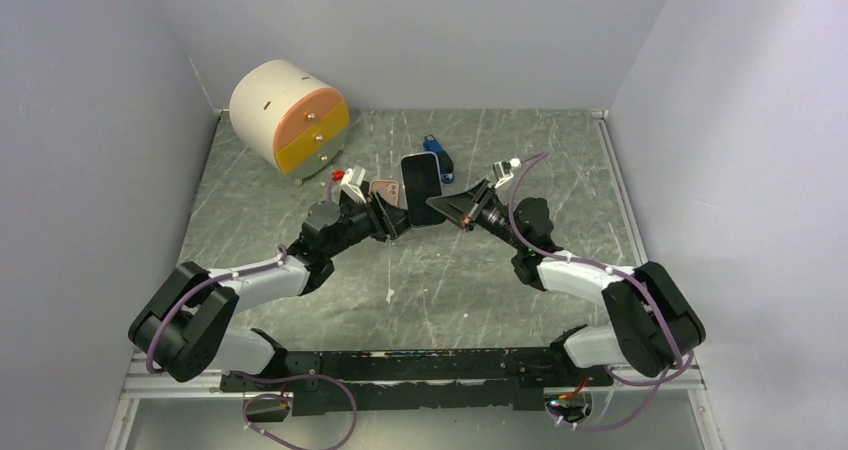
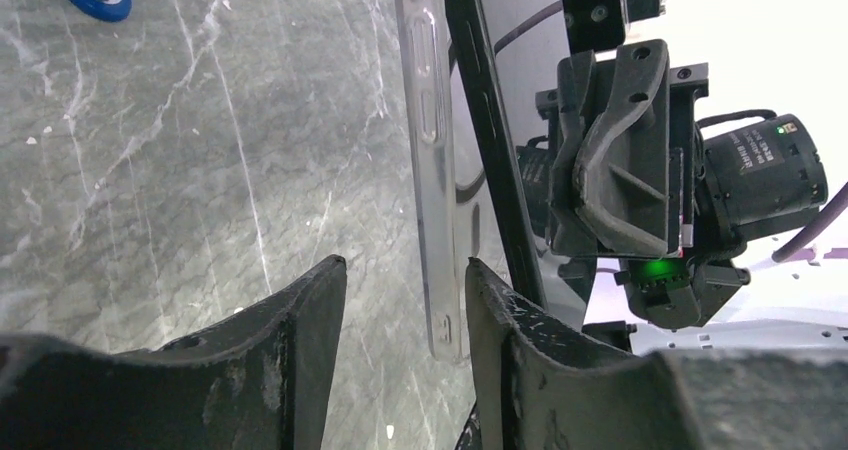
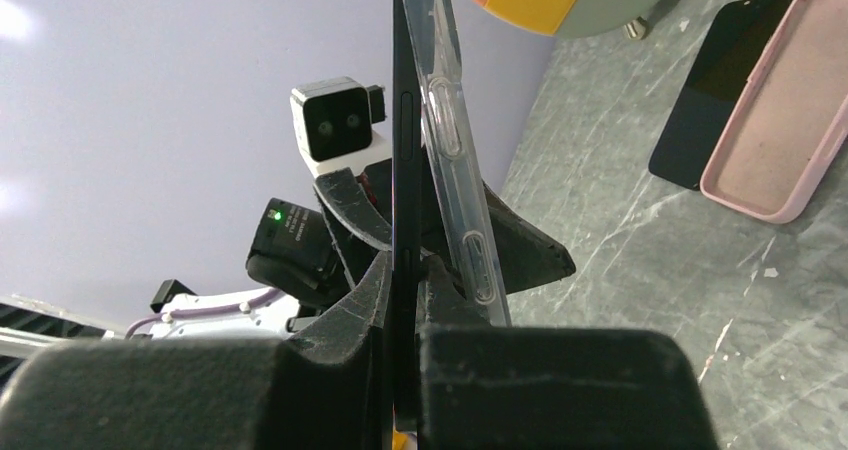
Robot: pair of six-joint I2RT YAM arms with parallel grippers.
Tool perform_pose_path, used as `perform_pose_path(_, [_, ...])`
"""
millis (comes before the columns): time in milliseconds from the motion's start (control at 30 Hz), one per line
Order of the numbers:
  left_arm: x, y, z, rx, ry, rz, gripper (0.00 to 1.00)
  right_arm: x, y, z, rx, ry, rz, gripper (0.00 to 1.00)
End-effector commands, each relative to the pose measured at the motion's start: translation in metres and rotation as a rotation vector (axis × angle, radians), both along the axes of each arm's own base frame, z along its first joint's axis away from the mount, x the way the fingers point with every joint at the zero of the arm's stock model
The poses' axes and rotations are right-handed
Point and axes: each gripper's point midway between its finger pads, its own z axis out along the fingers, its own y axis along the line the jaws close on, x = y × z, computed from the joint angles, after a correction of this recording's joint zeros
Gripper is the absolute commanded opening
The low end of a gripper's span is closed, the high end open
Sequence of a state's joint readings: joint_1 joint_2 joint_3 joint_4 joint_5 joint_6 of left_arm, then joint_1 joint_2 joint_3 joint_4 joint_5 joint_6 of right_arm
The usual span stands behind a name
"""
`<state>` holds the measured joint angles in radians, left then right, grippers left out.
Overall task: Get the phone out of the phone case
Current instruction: Remove the phone case from the phone, then place the phone case at the center of the board.
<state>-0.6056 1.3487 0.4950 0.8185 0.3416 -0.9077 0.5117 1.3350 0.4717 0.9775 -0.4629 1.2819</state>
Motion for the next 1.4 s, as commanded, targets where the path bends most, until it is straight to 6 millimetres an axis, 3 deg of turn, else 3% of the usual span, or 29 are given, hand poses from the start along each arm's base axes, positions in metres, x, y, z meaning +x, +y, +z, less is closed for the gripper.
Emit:
perform_pose_path(0, [0.011, -0.006, 0.052, -0.102, -0.126, 0.016, 0.5, -0.008, 0.006, 0.023, 0.058, -0.09, 0.04, 0.0])
perform_pose_path(33, [0.012, -0.005, 0.054, -0.106, -0.132, 0.019, 0.47, -0.008, 0.007, 0.021, 0.056, -0.087, 0.043, 0.0])
perform_pose_path(200, [0.014, -0.002, 0.05, -0.077, -0.126, 0.034, 0.07, -0.009, 0.009, 0.014, 0.053, -0.078, 0.058, 0.0])
perform_pose_path(233, [0.015, 0.0, 0.045, -0.055, -0.118, 0.043, 0.03, -0.01, 0.009, 0.015, 0.055, -0.083, 0.062, 0.0])
perform_pose_path(400, [0.019, 0.021, 0.013, 0.11, -0.053, 0.142, 0.03, -0.012, 0.011, 0.021, 0.023, -0.12, 0.079, 0.0])
perform_pose_path(700, [0.023, 0.073, -0.017, 0.344, 0.075, 0.322, 0.03, -0.015, 0.005, 0.022, -0.108, -0.202, 0.065, 0.0])
perform_pose_path(1133, [-0.049, 0.079, -0.062, 0.442, 0.334, 0.115, 0.03, -0.004, -0.029, 0.01, -0.295, -0.246, -0.084, 0.0])
perform_pose_path(1367, [-0.063, 0.081, -0.094, 0.434, 0.449, 0.079, 0.05, -0.007, -0.032, 0.0, -0.294, -0.229, -0.092, 0.0])
